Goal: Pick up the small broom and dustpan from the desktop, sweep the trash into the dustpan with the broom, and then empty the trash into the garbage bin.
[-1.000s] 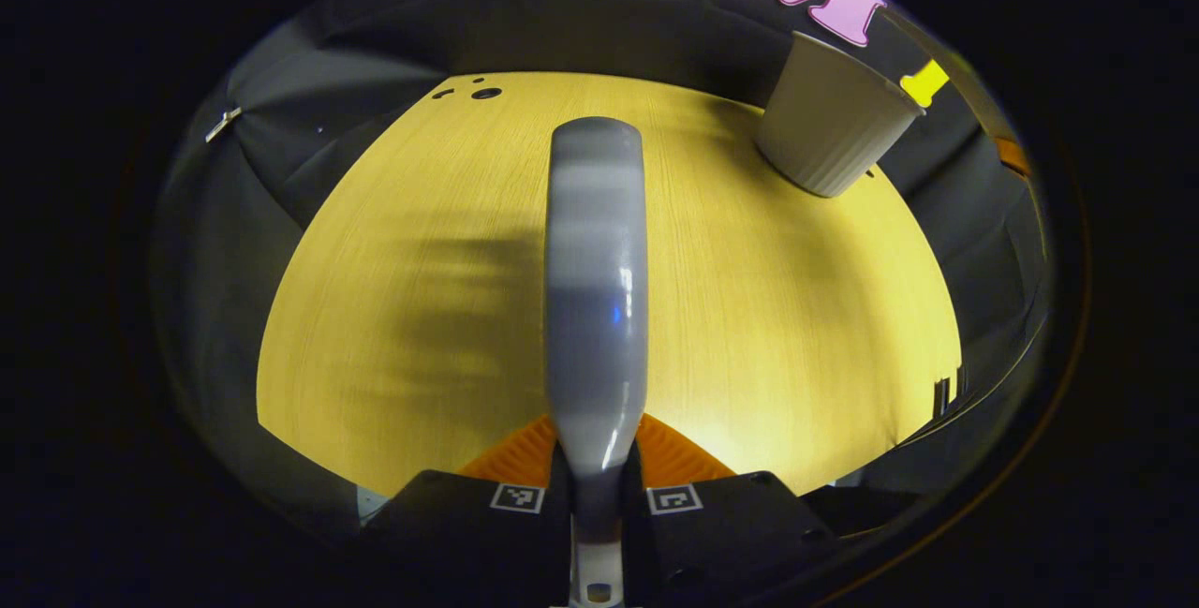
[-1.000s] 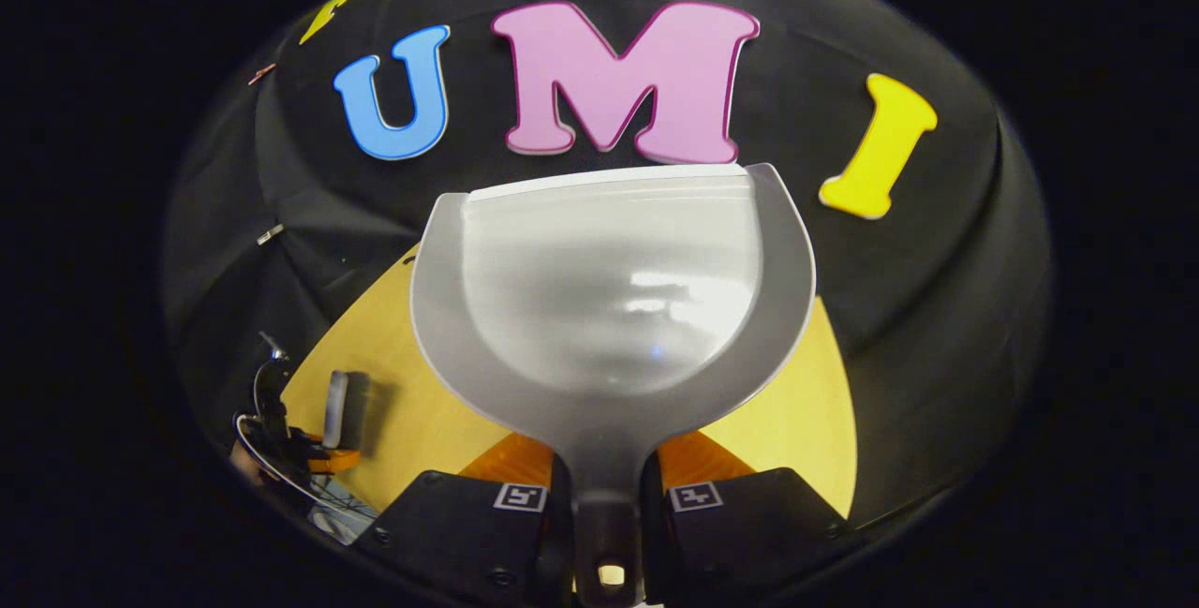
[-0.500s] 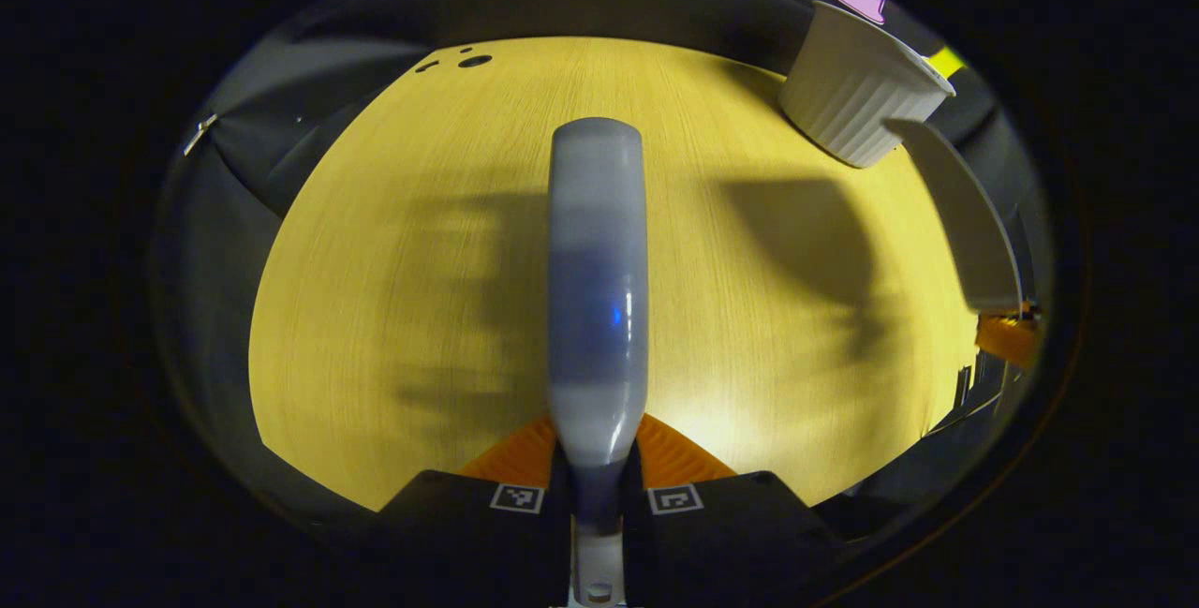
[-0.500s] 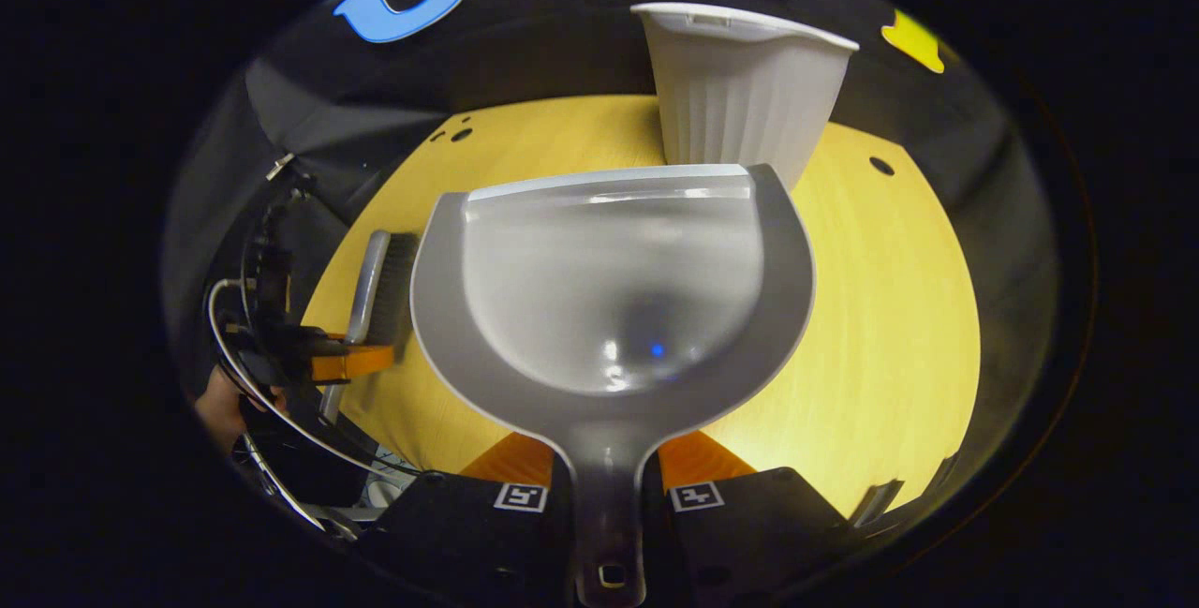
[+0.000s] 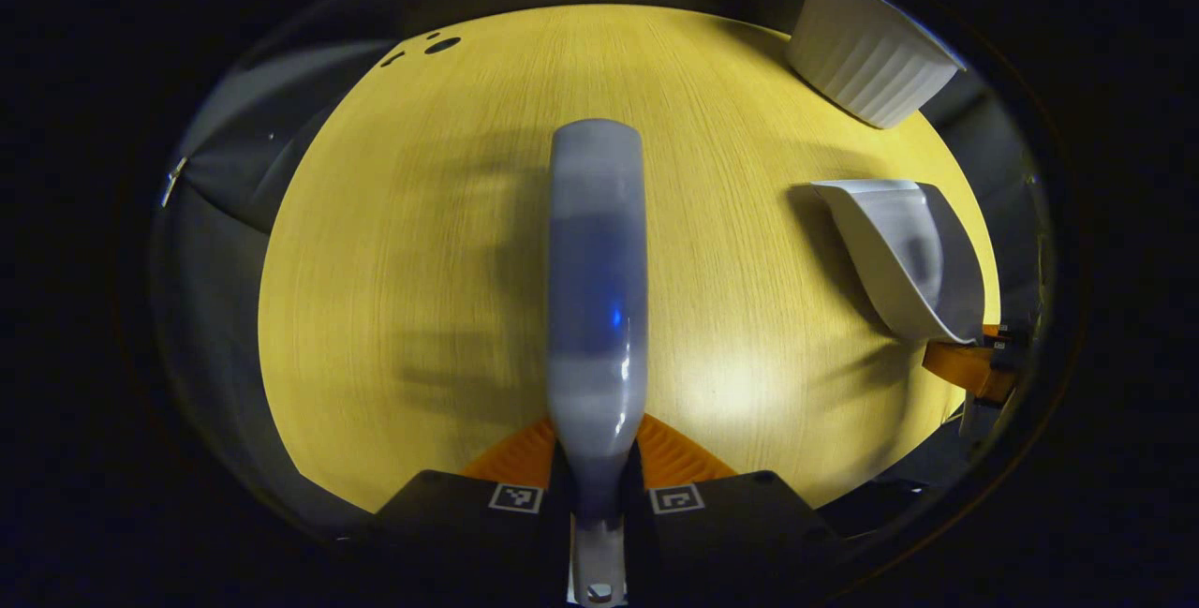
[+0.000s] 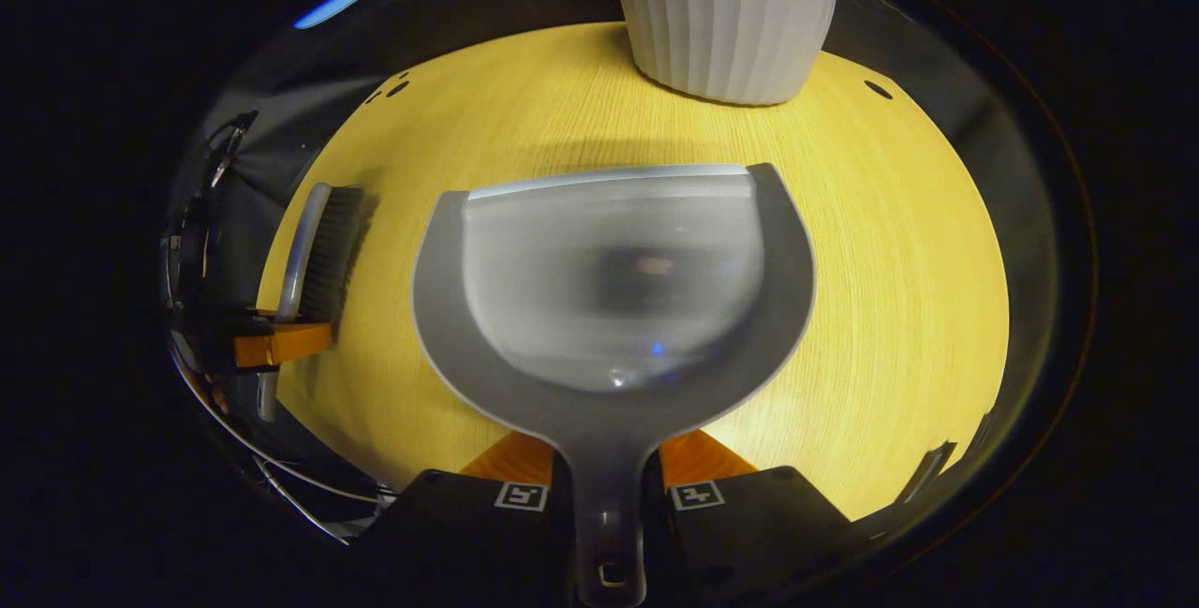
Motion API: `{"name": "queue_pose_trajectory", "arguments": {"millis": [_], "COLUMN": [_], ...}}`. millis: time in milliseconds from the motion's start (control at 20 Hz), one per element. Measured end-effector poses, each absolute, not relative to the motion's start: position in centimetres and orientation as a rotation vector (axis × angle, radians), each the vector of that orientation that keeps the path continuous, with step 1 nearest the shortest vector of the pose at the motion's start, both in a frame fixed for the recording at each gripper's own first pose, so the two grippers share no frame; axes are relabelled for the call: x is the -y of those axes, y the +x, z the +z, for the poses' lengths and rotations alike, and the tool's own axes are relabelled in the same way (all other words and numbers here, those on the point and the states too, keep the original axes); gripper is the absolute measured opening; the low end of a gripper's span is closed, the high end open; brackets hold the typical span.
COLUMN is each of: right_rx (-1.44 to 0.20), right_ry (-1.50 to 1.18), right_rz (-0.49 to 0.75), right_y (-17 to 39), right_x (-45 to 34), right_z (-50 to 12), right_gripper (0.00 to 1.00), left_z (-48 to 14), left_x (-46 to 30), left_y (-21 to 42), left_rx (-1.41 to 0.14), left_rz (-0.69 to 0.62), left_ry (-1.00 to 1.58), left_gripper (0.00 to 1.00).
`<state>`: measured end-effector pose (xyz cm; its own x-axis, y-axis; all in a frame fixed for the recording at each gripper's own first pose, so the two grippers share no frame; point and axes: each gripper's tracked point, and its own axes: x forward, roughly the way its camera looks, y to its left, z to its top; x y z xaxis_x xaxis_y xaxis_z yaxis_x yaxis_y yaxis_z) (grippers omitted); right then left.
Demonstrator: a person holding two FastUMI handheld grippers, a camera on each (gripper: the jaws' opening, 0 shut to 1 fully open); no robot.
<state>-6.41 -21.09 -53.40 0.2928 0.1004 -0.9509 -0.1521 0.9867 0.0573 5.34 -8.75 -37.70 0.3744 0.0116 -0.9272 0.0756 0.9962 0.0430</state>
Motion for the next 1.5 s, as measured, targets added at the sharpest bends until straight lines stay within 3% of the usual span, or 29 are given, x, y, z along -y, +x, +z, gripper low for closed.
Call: {"name": "queue_pose_trajectory", "arguments": {"millis": [50, 100, 200, 250, 300, 400, 450, 500, 550, 800, 1100, 1250, 1500], "right_rx": [-1.278, -1.282, -1.280, -1.282, -1.283, -1.280, -1.273, -1.265, -1.249, -1.050, -0.392, -0.137, 0.076], "right_ry": [-0.043, -0.047, -0.028, -0.012, 0.004, 0.048, 0.077, 0.066, 0.052, 0.066, 0.006, 0.033, -0.012], "right_rz": [0.165, 0.161, 0.170, 0.175, 0.181, 0.202, 0.218, 0.214, 0.215, 0.241, 0.230, 0.230, 0.184], "right_y": [-6.4, -6.6, -6.7, -6.7, -6.7, -6.9, -6.9, -6.8, -7.0, -6.3, -1.9, -3.2, -4.7], "right_x": [21.0, 20.9, 20.4, 20.1, 19.9, 19.1, 18.5, 18.7, 19.2, 19.2, 20.6, 21.3, 23.9], "right_z": [-53.4, -53.0, -53.1, -52.9, -52.8, -51.9, -51.4, -50.8, -50.1, -42.1, -23.0, -15.3, -9.8], "right_gripper": [0.33, 0.41, 0.28, 0.37, 0.40, 0.55, 0.67, 1.00, 1.00, 0.99, 0.99, 0.98, 0.98], "left_z": [-37.8, -37.7, -37.5, -37.4, -37.2, -36.4, -35.8, -35.0, -34.1, -27.2, -12.5, -2.8, 3.1], "left_x": [8.7, 8.5, 8.6, 8.7, 8.6, 9.0, 9.1, 8.9, 9.1, 10.7, 12.9, 13.0, 16.7], "left_y": [5.4, 5.6, 5.5, 5.5, 5.5, 5.5, 5.5, 5.2, 4.8, 2.4, -0.1, -3.2, -7.7], "left_rx": [-1.197, -1.204, -1.203, -1.200, -1.193, -1.161, -1.144, -1.123, -1.104, -0.921, -0.385, -0.001, 0.231], "left_rz": [-0.041, -0.038, -0.039, -0.038, -0.038, -0.049, -0.052, -0.047, -0.043, -0.044, 0.010, 0.075, 0.049], "left_ry": [0.084, 0.091, 0.100, 0.102, 0.104, 0.100, 0.108, 0.121, 0.116, 0.003, -0.106, 0.000, 0.134], "left_gripper": [0.28, 0.28, 0.31, 0.29, 0.33, 0.35, 0.56, 0.77, 0.98, 0.96, 0.96, 0.95, 0.95]}}
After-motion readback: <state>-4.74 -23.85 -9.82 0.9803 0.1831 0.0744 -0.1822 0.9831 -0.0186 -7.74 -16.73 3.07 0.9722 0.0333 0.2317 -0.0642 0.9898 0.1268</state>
